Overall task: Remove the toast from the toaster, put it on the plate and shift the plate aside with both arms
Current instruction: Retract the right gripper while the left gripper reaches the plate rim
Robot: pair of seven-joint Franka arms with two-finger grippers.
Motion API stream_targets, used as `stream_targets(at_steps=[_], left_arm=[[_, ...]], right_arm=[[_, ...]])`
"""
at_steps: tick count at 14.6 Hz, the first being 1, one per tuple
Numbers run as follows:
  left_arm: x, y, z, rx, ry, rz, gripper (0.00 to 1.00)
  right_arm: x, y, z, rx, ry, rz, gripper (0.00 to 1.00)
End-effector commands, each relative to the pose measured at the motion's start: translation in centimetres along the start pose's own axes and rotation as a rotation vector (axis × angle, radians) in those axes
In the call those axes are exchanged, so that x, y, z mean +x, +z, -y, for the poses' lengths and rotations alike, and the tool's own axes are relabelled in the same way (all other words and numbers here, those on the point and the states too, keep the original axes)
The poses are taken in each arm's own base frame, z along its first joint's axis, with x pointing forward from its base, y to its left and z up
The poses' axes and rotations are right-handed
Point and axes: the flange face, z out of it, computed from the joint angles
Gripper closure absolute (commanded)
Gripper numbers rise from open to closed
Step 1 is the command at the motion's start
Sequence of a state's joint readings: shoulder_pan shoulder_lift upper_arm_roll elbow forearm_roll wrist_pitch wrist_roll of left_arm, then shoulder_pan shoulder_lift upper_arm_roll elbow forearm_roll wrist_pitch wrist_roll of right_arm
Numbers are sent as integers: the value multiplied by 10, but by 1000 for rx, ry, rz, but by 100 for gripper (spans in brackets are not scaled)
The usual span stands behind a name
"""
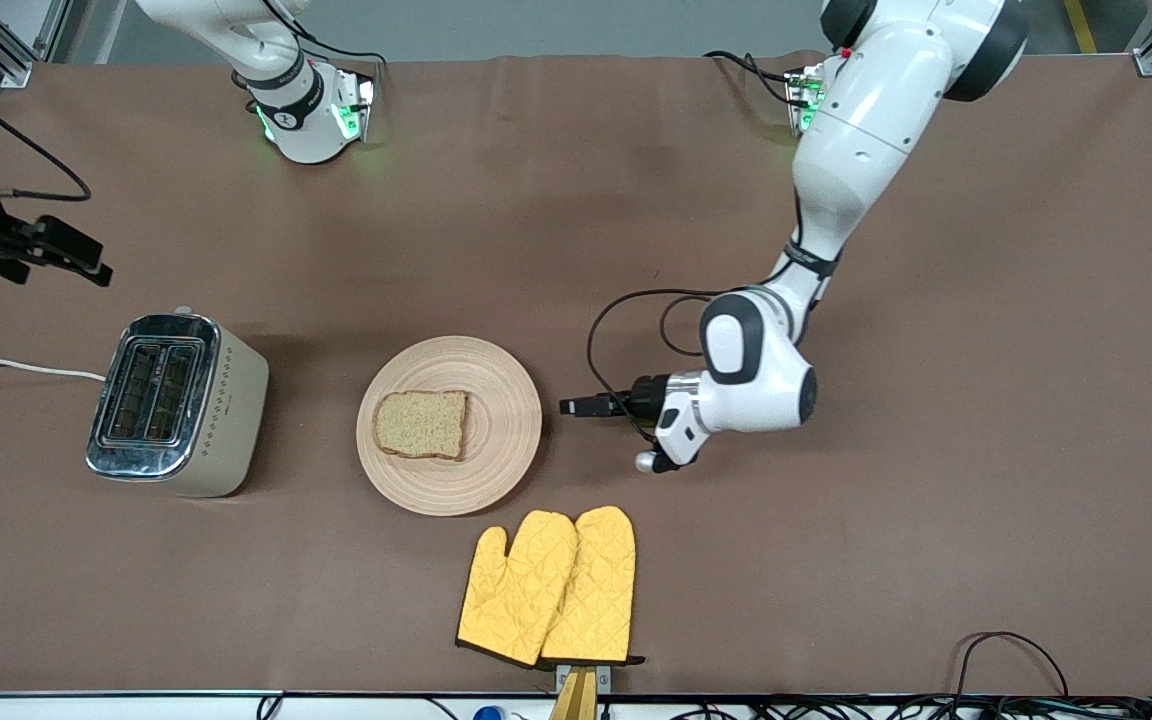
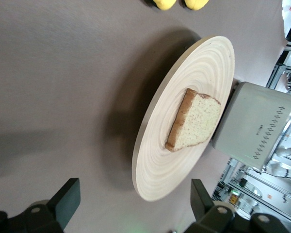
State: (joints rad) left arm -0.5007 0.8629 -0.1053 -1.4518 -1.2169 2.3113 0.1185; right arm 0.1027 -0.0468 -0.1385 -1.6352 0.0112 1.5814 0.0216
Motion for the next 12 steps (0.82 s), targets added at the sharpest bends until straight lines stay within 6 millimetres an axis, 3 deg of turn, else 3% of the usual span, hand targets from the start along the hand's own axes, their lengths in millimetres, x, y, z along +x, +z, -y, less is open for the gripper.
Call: stream_targets(at_steps=[1, 3, 7, 9, 10, 12], left_arm=[[2, 34, -11, -20, 37, -38, 0], [-2, 54, -14, -40, 25, -63, 0], [3, 71, -9, -42, 45, -88, 0], [-2, 76, -15, -40, 56, -98, 3], [-4, 78, -16, -37, 59, -108, 10], [-12, 86, -21, -31, 77, -115, 46]], right_arm=[[-9, -30, -4, -31, -12, 0, 0], [-12, -44, -4, -35, -14, -9, 0], [-7, -43, -13, -72, -79, -26, 0], [-5, -39, -30, -63, -74, -24, 0], [-4, -39, -30, -60, -74, -24, 0], [-4, -38, -29, -37, -73, -22, 0]])
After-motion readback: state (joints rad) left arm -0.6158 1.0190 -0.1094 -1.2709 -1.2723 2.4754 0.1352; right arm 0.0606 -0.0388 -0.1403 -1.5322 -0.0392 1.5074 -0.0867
